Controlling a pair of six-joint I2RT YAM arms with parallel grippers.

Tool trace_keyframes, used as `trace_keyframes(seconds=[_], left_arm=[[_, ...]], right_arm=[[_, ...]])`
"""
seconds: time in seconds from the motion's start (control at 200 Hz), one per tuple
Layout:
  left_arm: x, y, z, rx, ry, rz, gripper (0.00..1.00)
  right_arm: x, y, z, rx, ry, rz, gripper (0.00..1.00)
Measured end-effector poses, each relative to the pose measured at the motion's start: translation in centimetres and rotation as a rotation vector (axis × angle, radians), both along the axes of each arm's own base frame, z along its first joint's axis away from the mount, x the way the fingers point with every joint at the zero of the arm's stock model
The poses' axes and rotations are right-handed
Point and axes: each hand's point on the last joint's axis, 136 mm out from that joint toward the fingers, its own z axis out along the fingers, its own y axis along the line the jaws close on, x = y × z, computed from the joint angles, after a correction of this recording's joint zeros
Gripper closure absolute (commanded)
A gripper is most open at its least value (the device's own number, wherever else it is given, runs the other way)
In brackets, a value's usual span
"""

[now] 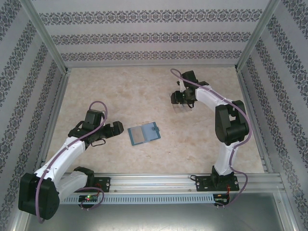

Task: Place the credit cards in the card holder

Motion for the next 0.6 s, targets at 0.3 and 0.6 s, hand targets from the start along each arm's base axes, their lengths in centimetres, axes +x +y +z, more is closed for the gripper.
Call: trace_keyframes(seconds=[0.3,0.6], left_arm=[[0.3,-0.2,0.1,-0.005,0.005,-0.004,0.01],[0.2,-0.3,0.1,-0.012,0.007,-0.010,0.00]], right_arm=[[0.0,1.0,0.9,0.065,-0.012,0.013,0.56],[0.0,1.1,1.0,0.078,-0.010,0.004,0.66]])
